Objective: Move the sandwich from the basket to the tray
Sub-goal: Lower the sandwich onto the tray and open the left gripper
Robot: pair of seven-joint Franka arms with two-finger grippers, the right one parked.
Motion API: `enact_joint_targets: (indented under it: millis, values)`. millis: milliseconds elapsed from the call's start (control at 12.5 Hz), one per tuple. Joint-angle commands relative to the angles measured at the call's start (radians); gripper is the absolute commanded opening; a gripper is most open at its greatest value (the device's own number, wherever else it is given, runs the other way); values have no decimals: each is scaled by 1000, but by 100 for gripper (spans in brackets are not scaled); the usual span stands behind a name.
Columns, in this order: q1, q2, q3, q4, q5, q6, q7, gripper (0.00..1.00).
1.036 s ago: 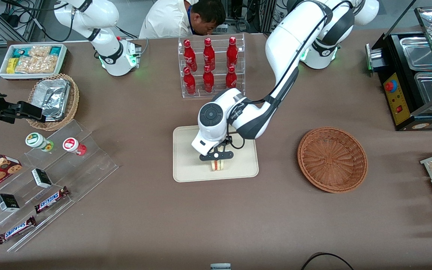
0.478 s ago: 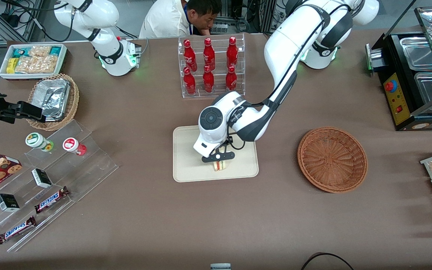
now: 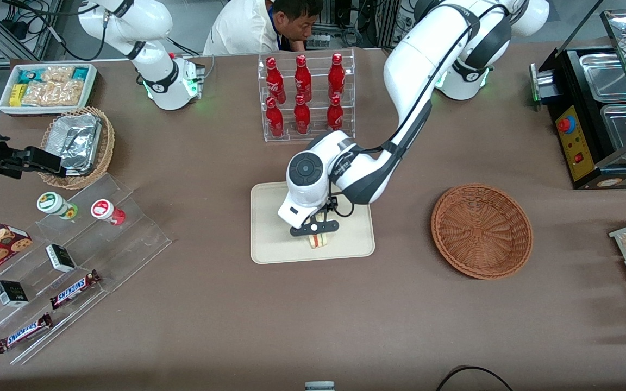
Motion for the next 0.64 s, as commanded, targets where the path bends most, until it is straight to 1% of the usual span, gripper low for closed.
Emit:
enact_joint_targets:
  millis: [0,159,399,478,558]
  values:
    - [-5,-77,5,2,12,-80,-14,100]
    - [12,-122,3,2,9,-117,10,100]
    - [32,-182,2,7,7,-186,101,100]
    - [55,-205,2,7,4,-208,125,100]
    - [66,-225,2,7,-17,-223,153,100]
